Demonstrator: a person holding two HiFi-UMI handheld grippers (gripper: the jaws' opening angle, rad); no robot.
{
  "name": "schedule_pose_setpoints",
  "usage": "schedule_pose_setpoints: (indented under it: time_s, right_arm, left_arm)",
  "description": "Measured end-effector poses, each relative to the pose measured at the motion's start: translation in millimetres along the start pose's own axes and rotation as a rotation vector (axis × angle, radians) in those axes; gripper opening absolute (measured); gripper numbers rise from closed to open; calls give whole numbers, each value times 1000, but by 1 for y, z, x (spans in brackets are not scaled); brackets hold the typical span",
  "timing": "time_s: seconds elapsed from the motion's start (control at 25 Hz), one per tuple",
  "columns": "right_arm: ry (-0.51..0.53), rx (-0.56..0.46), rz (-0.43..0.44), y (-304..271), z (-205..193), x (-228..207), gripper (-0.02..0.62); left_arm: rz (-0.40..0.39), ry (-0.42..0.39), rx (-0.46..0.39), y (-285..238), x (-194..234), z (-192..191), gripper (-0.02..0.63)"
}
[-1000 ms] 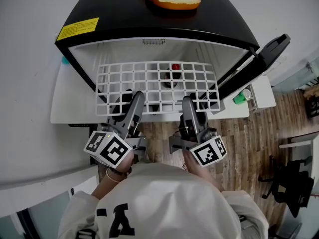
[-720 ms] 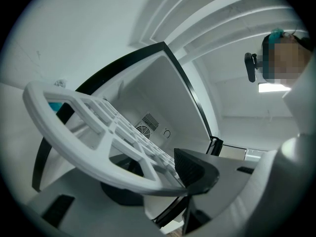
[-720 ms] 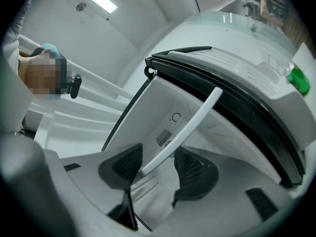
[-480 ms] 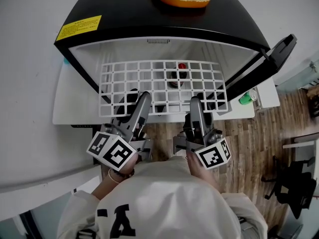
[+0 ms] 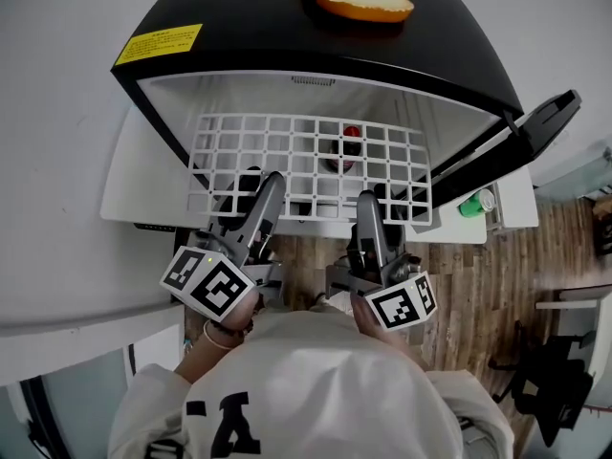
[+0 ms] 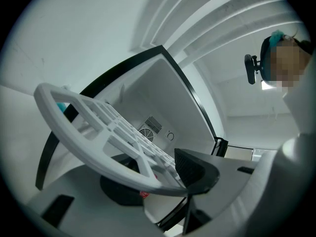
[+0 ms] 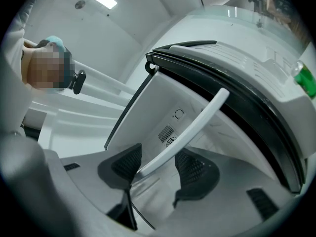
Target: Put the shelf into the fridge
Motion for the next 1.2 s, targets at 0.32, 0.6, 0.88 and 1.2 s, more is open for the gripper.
schedule_pose_setpoints:
  time_s: [0.32,0.6,0.88,1.2]
  right_arm:
    - [-9,21,12,-2,1,-1,219]
    - [-22,8,9,-9,2,-3,221]
    - [-33,0,8,-18,3,-7,222]
    - [-42,-4,9,-29,3,-11,222]
  left_arm:
    - [23,-1,15,-2,0,1,175]
    - [21,5,31,-9,2,5,178]
    - [10,10,38,-18,7,9,183]
    - [5,14,40,-28,13,12,186]
Point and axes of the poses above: the fingertips, and each gripper's own axes: y backward along the fingers, x to its left, z out of its top, the point moved 6 cm from there along y, backward along the fingers, and after that the axes turned 3 degrees about -z, right-handed, at the moved point
